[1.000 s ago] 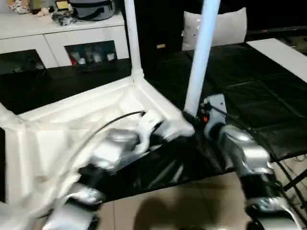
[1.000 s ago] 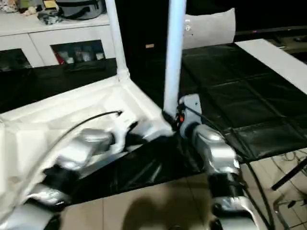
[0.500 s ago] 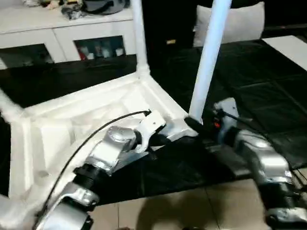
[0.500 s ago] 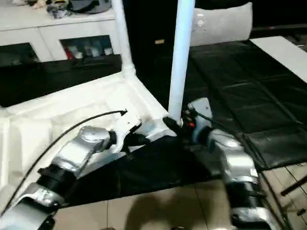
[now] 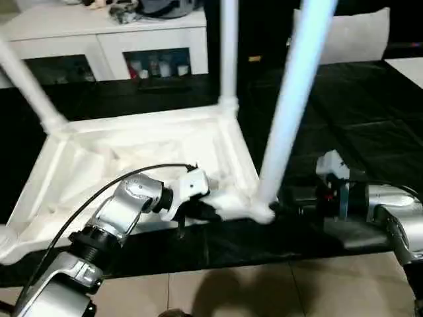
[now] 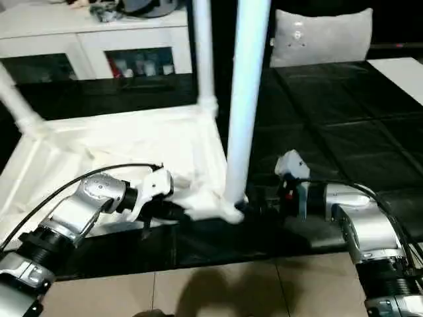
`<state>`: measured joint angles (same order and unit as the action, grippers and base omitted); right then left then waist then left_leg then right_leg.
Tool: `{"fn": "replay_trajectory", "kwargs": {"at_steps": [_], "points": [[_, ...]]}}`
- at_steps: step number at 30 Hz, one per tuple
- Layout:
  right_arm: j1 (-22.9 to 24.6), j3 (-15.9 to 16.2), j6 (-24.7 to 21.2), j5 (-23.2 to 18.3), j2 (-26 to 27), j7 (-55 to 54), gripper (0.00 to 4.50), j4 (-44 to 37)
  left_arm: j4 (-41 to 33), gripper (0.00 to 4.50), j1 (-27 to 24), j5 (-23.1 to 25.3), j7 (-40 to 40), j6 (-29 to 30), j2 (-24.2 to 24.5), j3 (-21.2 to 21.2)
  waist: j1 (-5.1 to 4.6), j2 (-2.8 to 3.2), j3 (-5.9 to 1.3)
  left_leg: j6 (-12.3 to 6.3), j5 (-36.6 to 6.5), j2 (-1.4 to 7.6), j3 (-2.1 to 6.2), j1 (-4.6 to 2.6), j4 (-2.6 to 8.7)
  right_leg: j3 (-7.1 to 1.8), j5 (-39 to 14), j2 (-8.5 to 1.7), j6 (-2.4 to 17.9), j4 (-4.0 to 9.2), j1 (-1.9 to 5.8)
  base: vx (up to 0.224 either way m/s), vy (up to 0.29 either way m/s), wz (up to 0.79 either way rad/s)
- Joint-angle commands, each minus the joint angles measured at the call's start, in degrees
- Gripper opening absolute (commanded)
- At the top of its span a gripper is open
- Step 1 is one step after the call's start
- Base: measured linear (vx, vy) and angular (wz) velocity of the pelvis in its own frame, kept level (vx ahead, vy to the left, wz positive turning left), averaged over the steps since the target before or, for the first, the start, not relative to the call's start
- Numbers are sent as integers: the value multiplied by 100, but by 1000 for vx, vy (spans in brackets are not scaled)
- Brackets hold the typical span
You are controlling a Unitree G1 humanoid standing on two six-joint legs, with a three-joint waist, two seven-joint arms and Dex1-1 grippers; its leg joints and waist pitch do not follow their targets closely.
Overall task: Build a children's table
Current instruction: Rotate leg to tighten
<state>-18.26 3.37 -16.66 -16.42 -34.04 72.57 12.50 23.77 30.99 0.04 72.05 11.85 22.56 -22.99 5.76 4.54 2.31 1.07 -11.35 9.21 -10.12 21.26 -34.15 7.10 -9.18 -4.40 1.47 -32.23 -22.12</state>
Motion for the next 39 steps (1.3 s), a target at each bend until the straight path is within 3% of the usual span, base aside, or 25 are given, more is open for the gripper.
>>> {"fn": "replay_trajectory", "kwargs": {"at_steps": [1,8,20,23,25,28,30,31,32,33,34,36,37,39], "points": [[-74,94,45,-93,-70,244,396,-64,-133,0,34,62,444,-191,113,-256,-6,-108,-358,-587,-922,487,164,-77,376,-373,-1698,-546,950,340,259,0,0,0],[-125,536,64,-233,-108,1031,333,-153,-167,0,137,94,1098,-574,346,-548,69,-133,-351,-539,-961,498,162,-92,383,-381,-1897,-555,913,344,245,0,0,0],[-60,750,-72,-387,-74,1484,227,-245,-102,0,142,53,1197,-649,349,-577,115,-164,-337,-433,-1076,482,162,-99,380,-385,-2272,-570,811,373,238,0,0,0],[-37,749,-117,-431,-68,1485,211,-259,-113,0,112,5,1186,-580,352,-532,116,-164,-334,-402,-1126,483,164,-108,383,-385,-2390,-570,771,387,228,0,0,0],[0,604,-435,-480,155,956,205,-310,-369,0,-25,-375,965,21,205,-210,112,-152,-332,-386,-1086,487,170,-92,389,-387,-2302,-570,806,369,241,0,0,0],[-19,554,-629,-340,378,397,202,-275,-500,0,-83,-455,717,336,110,-81,65,-162,-325,-350,-1136,478,167,-93,395,-387,-2342,-559,826,370,228,0,0,0],[-156,452,-1064,208,1045,-1256,200,61,-684,0,-192,-461,-18,986,-171,166,-75,-156,-256,-95,-1472,412,193,-102,416,-346,-3062,-554,660,442,201,0,0,0],[-156,452,-1064,208,1045,-1256,199,61,-684,0,-192,-461,-18,986,-171,166,-124,-165,-250,-47,-1573,383,204,-108,409,-314,-3288,-565,572,481,208,0,0,0],[-217,387,-1203,328,1269,-1765,199,202,-717,0,-220,-448,-251,1163,-297,223,-241,-170,-236,35,-1720,363,244,-71,416,-262,-3573,-565,385,511,258,0,0,0],[-268,310,-1330,406,1509,-2242,198,326,-717,0,-235,-402,-560,1357,-474,283,-295,-182,-223,55,-1836,355,257,-73,419,-242,-3708,-554,293,543,242,0,0,0],[-294,274,-1404,436,1638,-2510,198,387,-728,0,-245,-375,-735,1480,-571,317,-389,-166,-221,80,-2059,334,252,-164,381,-223,-3893,-555,214,620,177,0,0,0],[-398,191,-1375,546,2034,-3229,198,605,-600,0,-191,-313,-1317,1763,-961,455,-510,-165,-212,61,-2202,318,266,-161,364,-192,-3999,-548,159,652,177,0,0,0],[-517,63,-1285,604,2386,-3861,198,838,-429,0,-99,-284,-1840,1939,-1316,615,-596,-165,-200,55,-2307,303,263,-192,344,-151,-4060,-530,133,703,135,0,0,0],[-635,-80,-1185,642,2667,-4410,198,1074,-241,0,5,-251,-2303,1978,-1595,765,-712,-143,-169,82,-2636,255,276,-305,264,25,-4321,-499,-22,854,64,0,0,0]]}}
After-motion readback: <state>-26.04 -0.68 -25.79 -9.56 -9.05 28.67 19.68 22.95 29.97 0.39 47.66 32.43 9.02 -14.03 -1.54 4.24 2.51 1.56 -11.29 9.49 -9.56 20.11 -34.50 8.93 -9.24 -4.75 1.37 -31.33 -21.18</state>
